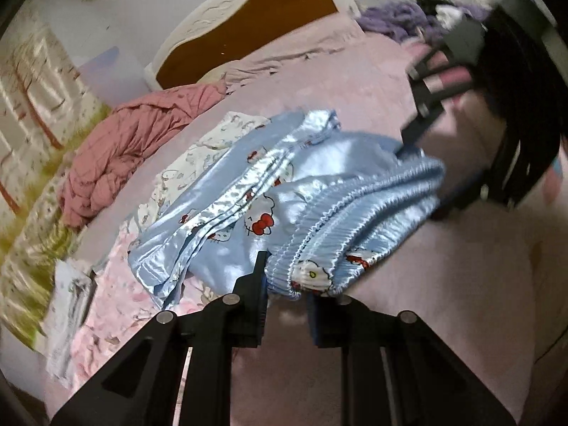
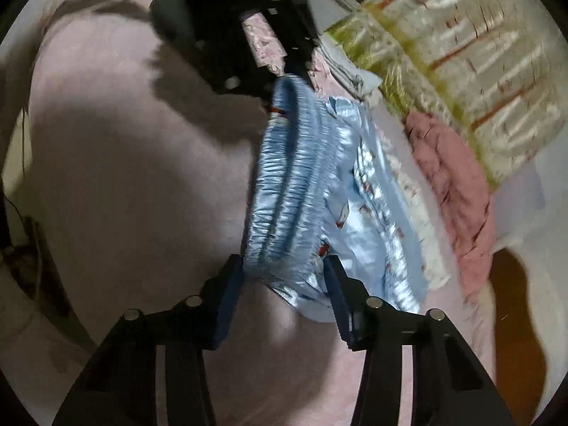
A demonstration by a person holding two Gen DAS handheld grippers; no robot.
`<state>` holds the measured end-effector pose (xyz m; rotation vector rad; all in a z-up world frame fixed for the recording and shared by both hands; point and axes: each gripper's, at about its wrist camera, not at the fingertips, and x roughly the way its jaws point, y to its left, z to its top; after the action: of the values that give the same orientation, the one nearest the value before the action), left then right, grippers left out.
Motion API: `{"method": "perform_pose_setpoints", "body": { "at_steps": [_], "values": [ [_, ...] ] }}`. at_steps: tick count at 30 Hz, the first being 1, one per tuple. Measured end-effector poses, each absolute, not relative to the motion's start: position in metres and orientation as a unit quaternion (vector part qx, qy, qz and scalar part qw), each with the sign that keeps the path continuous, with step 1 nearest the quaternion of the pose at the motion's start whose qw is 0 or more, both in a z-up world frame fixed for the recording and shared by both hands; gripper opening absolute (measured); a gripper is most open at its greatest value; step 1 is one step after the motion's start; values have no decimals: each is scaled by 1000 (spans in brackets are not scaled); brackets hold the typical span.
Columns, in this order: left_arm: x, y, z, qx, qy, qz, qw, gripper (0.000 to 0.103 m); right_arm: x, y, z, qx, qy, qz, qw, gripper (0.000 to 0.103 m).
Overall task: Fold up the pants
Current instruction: 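Lift the blue pants with both grippers and carry them over the white garment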
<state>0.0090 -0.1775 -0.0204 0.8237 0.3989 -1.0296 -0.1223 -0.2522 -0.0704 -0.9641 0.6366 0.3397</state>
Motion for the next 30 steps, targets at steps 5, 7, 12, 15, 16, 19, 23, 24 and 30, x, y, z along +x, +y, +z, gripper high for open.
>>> {"method": "perform_pose_setpoints", "body": {
  "at_steps": [5, 7, 12, 15, 16, 19, 23, 24, 30],
  "values": [
    [17, -176, -14, 341, 204, -470, 788, 17, -130, -243, -80, -499, 276, 143, 809, 49],
    [19, -177, -11, 330, 210, -468, 792, 17, -132, -243, -81, -503, 272, 140, 808, 49],
    [26, -178, -4, 285, 233, -484, 794, 17, -131, -234, -87, -522, 256, 119, 805, 49],
    [30, -179, -4, 276, 245, -480, 796, 17, -130, -229, -90, -535, 243, 108, 802, 46],
    [31, -180, -4, 279, 246, -476, 797, 17, -128, -228, -90, -535, 244, 108, 802, 40],
    [30, -179, -4, 287, 246, -467, 799, 17, -123, -228, -91, -534, 249, 96, 802, 18],
    [29, -177, 5, 297, 232, -458, 805, 17, -110, -245, -62, -458, 266, 107, 841, 14],
    [31, -178, 8, 296, 230, -455, 808, 17, -102, -253, -50, -420, 277, 115, 857, 14],
    [63, -198, 28, 283, 255, -419, 824, 17, -47, -315, 4, -185, 317, 150, 918, 13]
  ]
}}
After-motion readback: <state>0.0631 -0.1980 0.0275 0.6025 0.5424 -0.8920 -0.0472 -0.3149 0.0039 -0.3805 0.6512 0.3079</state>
